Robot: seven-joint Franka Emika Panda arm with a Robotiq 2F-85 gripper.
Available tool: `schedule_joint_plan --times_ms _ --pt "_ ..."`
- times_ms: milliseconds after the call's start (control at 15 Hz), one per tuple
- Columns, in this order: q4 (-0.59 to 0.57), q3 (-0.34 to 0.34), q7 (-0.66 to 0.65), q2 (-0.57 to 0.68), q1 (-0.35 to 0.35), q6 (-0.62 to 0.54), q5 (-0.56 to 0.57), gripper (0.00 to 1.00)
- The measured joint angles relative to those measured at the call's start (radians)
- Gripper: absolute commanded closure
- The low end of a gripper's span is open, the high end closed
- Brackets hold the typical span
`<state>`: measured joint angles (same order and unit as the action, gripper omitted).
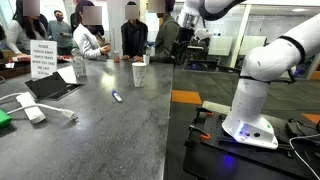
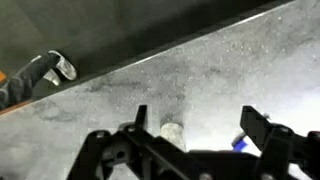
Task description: Put the marker inside the cup
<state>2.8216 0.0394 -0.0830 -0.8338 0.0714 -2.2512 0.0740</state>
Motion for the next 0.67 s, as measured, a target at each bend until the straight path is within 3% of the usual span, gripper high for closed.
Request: schedule_joint_plan --times_ms 133,667 --pt "0.055 0.0 0.0 0.013 0.0 0.006 0.0 0.0" --pt "0.047 0.0 0.0 0.021 0.0 0.006 0.0 0.0"
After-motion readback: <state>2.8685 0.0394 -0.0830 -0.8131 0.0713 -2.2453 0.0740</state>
